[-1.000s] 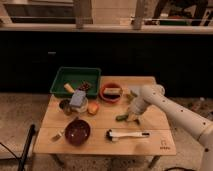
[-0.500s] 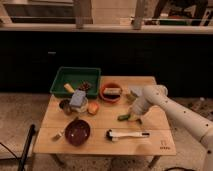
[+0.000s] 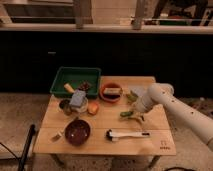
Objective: Place pepper in purple bowl
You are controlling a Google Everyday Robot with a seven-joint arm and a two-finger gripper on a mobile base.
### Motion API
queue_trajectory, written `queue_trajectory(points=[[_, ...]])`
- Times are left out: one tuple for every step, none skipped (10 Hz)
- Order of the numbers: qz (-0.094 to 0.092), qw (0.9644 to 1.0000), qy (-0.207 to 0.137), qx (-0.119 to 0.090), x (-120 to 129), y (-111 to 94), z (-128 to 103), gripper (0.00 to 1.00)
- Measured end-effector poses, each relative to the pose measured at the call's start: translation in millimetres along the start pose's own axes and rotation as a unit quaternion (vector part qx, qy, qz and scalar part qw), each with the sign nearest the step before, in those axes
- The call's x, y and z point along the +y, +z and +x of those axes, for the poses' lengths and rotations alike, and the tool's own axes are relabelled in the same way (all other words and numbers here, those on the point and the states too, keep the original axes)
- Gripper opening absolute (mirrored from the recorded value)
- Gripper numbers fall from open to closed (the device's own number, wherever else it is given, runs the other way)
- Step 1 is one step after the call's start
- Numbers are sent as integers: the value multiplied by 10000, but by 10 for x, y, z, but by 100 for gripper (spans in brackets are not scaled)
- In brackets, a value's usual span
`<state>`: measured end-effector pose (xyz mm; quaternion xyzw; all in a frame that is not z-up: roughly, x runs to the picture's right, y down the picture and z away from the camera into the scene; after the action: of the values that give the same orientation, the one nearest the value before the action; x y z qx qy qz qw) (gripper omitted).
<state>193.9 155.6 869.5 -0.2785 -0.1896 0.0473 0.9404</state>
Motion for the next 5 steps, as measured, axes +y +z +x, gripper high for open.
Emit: queue_trajectory(points=[[61,10000,-25,-22,-16,-63,-14,0],[117,9999,-61,-53,-31,-127,-39,0],[177,9997,-118,-74,-50,-204,-74,0],[236,9995,-183,-99,-64,-286,-104,0],[300,9991,-274,-135,-83,-395,-140,0]])
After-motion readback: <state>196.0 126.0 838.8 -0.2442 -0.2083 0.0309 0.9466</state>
